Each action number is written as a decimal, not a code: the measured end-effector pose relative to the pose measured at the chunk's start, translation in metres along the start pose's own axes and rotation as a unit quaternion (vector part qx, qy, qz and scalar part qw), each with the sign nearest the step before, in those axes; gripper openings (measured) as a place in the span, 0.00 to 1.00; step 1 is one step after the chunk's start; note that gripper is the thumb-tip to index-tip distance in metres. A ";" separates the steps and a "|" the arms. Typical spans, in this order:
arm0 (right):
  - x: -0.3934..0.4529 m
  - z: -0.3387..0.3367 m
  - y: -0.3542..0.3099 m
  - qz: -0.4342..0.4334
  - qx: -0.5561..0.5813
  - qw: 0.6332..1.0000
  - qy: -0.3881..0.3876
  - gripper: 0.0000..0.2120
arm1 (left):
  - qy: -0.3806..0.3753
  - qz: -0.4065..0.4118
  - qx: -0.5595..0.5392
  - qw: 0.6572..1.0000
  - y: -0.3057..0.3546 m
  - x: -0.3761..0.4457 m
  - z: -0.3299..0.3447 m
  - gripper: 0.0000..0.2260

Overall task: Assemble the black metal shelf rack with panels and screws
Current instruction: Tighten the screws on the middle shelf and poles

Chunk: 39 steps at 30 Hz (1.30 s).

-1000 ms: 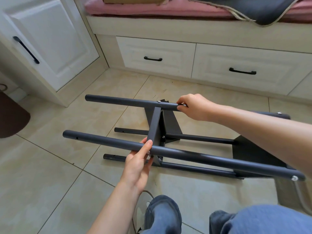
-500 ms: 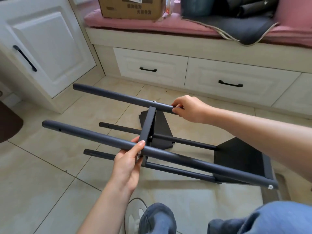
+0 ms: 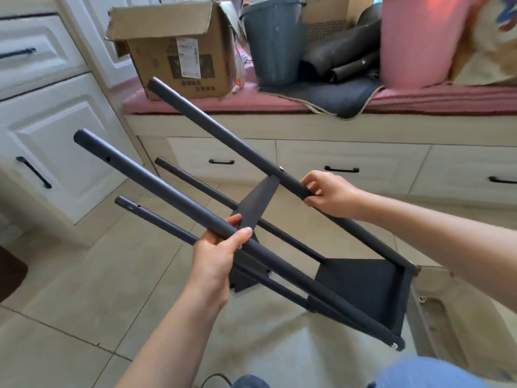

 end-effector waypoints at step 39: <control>-0.175 0.012 0.095 0.134 0.282 0.929 0.197 0.10 | -0.251 0.189 0.362 0.878 0.000 0.013 0.111 0.13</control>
Point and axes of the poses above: each hand's wrist, its own x-axis towards the middle knuckle, its own z-axis out of the palm, y = z × x, the point moved 4 cm from there along x, towards the middle knuckle, and after that the axes turned 15 degrees about -z, right-handed, at the moved point
